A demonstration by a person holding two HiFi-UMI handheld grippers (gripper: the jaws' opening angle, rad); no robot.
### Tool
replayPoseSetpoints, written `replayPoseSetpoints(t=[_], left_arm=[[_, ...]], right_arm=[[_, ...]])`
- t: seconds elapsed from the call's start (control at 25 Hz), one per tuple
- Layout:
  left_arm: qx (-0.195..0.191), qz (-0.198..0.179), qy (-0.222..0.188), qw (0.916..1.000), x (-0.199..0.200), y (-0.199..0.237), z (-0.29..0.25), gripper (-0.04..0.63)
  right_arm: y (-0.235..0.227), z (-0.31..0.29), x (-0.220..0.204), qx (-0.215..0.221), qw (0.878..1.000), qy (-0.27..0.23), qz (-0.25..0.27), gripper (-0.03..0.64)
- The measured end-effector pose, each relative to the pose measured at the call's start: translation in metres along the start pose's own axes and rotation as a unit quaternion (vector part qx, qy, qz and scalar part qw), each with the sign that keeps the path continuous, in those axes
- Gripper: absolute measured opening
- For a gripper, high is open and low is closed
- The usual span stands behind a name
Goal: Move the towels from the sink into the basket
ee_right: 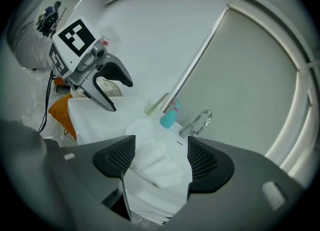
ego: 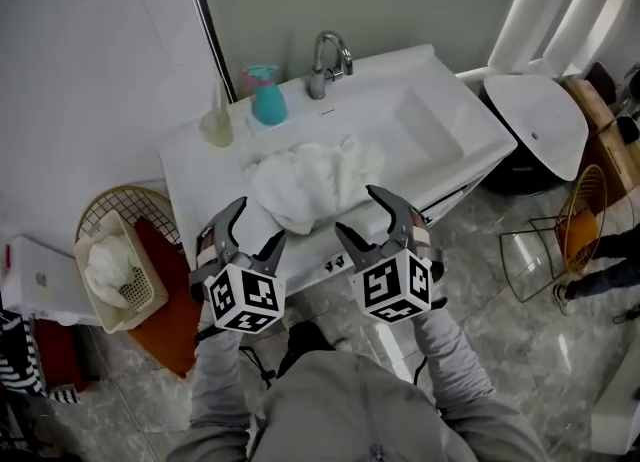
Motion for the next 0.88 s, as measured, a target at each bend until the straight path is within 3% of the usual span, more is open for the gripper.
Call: replayPoseSetpoints(t=[0.2,0.4,0.64,0.88], left_arm=[[-0.031,0.017,-0.003,0.9994,0.007,-0.013,-0.028,0.394],[-0.043,0.011,0.012,0.9989,0.003,-0.011,-0.072,0.394],[-0.061,0.07,0.037,0.995,-0.007,0.004,-0.123,0.411],[-0.09,0.09,0.087,0.9881,-0.039,0.01,-0.144,0.441]], right_arm=[[-0.02,0.003,-0.04,0.016,0.998,0.02,-0.062,0.308],[-0.035,-0.026,-0.075,0.053,0.995,0.047,-0.065,0.308],[-0.037,-0.085,-0.096,0.146,0.986,0.061,-0.054,0.344],[-0.002,-0.129,-0.085,0.247,0.967,0.056,-0.019,0.383]])
Point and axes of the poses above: the fingertips, and each gripper's own axes: z backward along the fingers, y to its left, x out of its top, the point moved 1 cm from there along z, backward along the fingers, and after that the axes turned 9 degrees about -x, right-handed, at the moved point
